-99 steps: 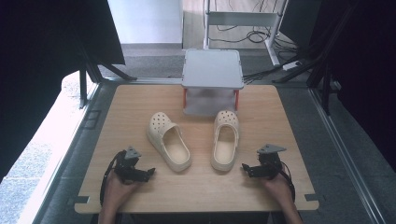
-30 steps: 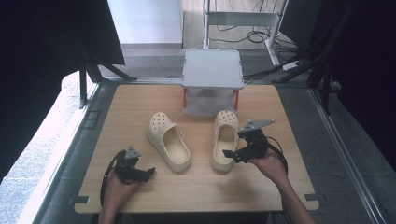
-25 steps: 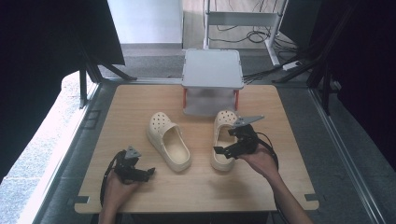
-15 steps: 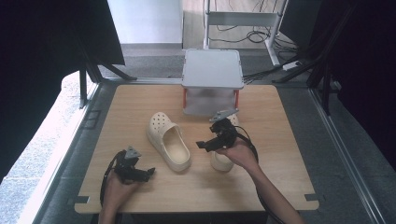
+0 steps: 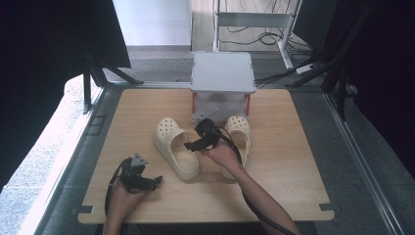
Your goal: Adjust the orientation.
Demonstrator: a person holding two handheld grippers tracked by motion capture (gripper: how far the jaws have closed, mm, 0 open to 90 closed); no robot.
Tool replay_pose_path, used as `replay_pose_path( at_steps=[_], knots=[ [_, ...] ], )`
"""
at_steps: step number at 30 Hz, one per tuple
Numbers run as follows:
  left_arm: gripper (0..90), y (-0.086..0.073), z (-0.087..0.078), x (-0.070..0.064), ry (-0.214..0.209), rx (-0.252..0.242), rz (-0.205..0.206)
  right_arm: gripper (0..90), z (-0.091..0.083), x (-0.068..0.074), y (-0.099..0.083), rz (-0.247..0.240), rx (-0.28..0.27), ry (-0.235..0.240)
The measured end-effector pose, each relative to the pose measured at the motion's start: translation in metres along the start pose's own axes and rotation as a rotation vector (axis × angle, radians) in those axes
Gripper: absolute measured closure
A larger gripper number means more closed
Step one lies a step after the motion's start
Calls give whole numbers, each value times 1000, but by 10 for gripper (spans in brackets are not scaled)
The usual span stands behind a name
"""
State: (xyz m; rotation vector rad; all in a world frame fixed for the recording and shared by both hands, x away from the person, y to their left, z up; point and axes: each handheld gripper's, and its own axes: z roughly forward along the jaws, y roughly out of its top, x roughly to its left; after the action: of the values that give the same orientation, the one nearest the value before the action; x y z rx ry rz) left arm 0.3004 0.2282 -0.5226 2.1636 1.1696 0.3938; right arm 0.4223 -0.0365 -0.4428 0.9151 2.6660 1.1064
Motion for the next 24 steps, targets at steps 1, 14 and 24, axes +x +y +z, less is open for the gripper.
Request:
replay_pose_path(
  at_steps=[1, 14, 24],
  knots=[
    [0, 0, 0, 0, 0, 0, 0, 279, 4, 0, 2, 6, 6, -4],
    [0, 0, 0, 0, 0, 0, -1, 564, 49, -5, 16, 73, 72, 18],
    [8, -1, -1, 1, -3, -5, 1, 786, 43, -9, 18, 135, 126, 35]
  ],
)
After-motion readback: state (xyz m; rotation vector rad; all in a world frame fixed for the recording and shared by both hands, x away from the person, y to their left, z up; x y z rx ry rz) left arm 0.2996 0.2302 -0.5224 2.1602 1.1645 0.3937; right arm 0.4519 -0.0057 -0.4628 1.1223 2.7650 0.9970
